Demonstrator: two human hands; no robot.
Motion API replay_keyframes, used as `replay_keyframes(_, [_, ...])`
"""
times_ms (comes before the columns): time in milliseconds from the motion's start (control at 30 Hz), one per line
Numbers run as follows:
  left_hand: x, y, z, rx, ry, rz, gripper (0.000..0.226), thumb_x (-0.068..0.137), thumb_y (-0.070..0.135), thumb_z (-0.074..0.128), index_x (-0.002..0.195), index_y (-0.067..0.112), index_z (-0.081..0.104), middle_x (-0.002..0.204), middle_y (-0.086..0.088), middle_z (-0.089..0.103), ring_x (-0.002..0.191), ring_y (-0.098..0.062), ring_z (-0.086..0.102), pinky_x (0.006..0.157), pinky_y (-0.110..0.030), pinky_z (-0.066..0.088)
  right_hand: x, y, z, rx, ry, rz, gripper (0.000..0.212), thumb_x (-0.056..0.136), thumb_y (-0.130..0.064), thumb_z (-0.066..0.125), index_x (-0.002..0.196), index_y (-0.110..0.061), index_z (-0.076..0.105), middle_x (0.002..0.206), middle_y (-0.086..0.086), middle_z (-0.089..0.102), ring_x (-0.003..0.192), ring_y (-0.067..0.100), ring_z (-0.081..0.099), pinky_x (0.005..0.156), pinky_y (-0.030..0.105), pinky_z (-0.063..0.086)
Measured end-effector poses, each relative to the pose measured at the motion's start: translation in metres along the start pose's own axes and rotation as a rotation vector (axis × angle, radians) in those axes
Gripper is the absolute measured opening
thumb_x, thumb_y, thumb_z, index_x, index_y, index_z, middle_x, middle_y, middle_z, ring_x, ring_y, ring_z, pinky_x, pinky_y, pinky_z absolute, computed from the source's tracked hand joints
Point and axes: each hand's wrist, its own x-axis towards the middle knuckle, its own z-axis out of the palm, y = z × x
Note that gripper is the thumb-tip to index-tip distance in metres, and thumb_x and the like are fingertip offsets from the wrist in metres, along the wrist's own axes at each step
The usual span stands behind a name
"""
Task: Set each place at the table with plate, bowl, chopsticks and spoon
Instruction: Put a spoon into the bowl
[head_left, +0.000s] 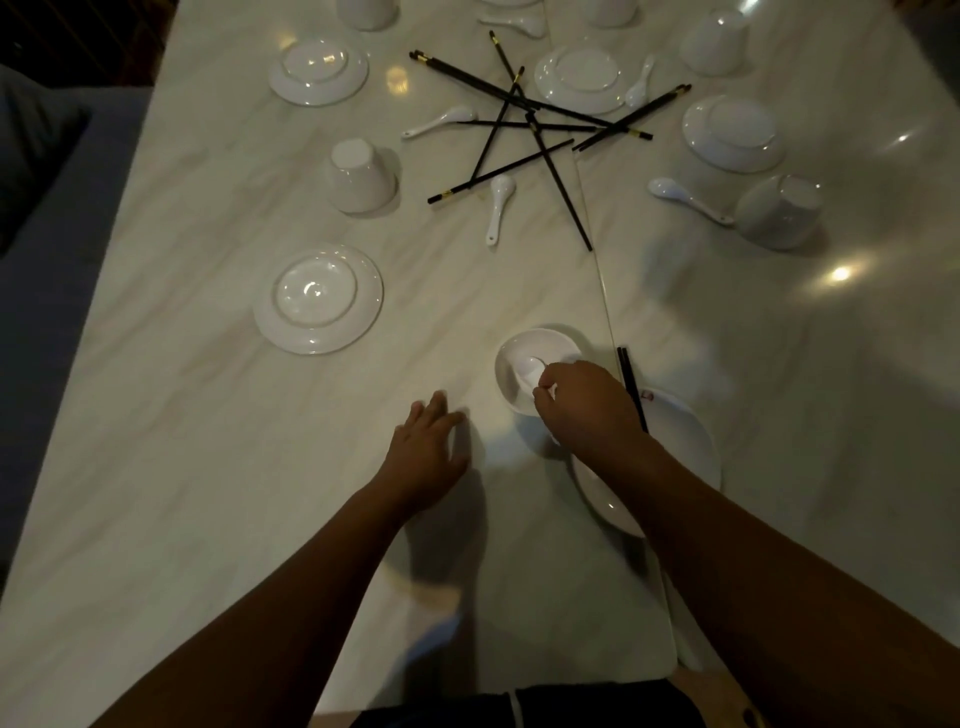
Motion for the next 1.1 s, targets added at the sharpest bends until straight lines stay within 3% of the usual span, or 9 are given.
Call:
replay_keyframes(133, [-0.013, 0.007, 0.007, -0.011, -0.025, -0.026, 0.061, 0.089, 0.039, 0.055, 0.144, 0.026, 0.032, 0.161, -0.003, 0.004, 0.147, -0.029, 0.004, 0.118, -0.046, 0.014, -0.019, 0.006, -0.005, 0.066, 0.002, -0.028, 0.027, 0.093, -0.033, 0.05, 0.104, -0.014, 0.066, 0.1, 0.008, 0.066, 0.089, 0.022, 0.061, 0.073, 0.026, 0.041])
replay_keyframes(200, [-0.024, 0.012, 0.007, -0.026, -0.021, -0.018, 0.055, 0.089, 0.038, 0.054, 0.14, 0.022, 0.04, 0.159, -0.006, 0.013, 0.145, -0.029, 0.014, 0.118, -0.044, 0.02, -0.028, 0.005, -0.009, 0.1, 0.036, -0.066, 0.027, 0.092, -0.034, 0.053, 0.108, -0.015, 0.064, 0.104, 0.008, 0.063, 0.094, 0.024, 0.06, 0.078, 0.032, 0.047])
replay_keyframes(333, [-0.056, 0.031, 0.01, -0.146, 0.067, -0.08, 0.044, 0.092, 0.034, 0.052, 0.133, 0.017, 0.049, 0.141, -0.006, 0.047, 0.126, -0.024, 0.046, 0.106, -0.032, 0.035, -0.055, -0.01, -0.015, 0.108, -0.016, -0.318, 0.021, 0.091, -0.03, 0.056, 0.105, -0.017, 0.065, 0.109, 0.005, 0.062, 0.099, 0.023, 0.058, 0.088, 0.038, 0.046])
replay_keyframes(467, [-0.101, 0.035, 0.013, -0.256, 0.137, -0.155, 0.046, 0.093, 0.034, 0.051, 0.136, 0.02, 0.044, 0.136, -0.004, 0.053, 0.122, -0.021, 0.052, 0.103, -0.032, 0.04, -0.084, -0.029, -0.002, 0.119, -0.062, -0.487, 0.021, 0.092, -0.029, 0.055, 0.106, -0.019, 0.067, 0.109, 0.0, 0.066, 0.101, 0.019, 0.059, 0.089, 0.036, 0.047])
replay_keyframes(633, [-0.157, -0.001, 0.003, -0.309, 0.278, -0.203, 0.045, 0.092, 0.032, 0.054, 0.135, 0.023, 0.045, 0.136, 0.001, 0.051, 0.123, -0.016, 0.049, 0.099, -0.022, 0.035, -0.104, -0.06, 0.03, 0.191, -0.182, -0.453, 0.024, 0.092, -0.032, 0.053, 0.111, -0.021, 0.063, 0.115, -0.003, 0.064, 0.108, 0.017, 0.056, 0.096, 0.036, 0.045])
replay_keyframes(800, [-0.187, -0.073, -0.016, -0.313, 0.31, -0.206, 0.039, 0.09, 0.032, 0.057, 0.128, 0.022, 0.052, 0.131, 0.002, 0.055, 0.119, -0.014, 0.052, 0.096, -0.018, 0.035, -0.11, -0.115, 0.076, 0.155, -0.283, -0.434, 0.024, 0.091, -0.039, 0.054, 0.11, -0.025, 0.062, 0.114, -0.007, 0.062, 0.108, 0.015, 0.055, 0.097, 0.035, 0.043])
replay_keyframes(967, [-0.199, -0.178, -0.053, -0.303, 0.237, -0.161, 0.039, 0.091, 0.03, 0.055, 0.129, 0.021, 0.052, 0.132, 0.0, 0.055, 0.12, -0.016, 0.052, 0.099, -0.023, 0.036, -0.107, -0.202, 0.135, 0.223, -0.222, -0.298, 0.02, 0.087, -0.031, 0.062, 0.103, -0.021, 0.066, 0.106, -0.002, 0.066, 0.103, 0.018, 0.06, 0.094, 0.035, 0.046])
replay_keyframes(1100, [-0.209, -0.245, -0.095, -0.2, 0.126, -0.053, 0.04, 0.092, 0.034, 0.052, 0.13, 0.023, 0.05, 0.134, 0.001, 0.053, 0.12, -0.017, 0.051, 0.101, -0.028, 0.04, -0.119, -0.272, 0.169, 0.354, -0.159, -0.084, 0.02, 0.088, -0.024, 0.063, 0.106, -0.016, 0.066, 0.106, 0.0, 0.065, 0.101, 0.015, 0.058, 0.085, 0.021, 0.038])
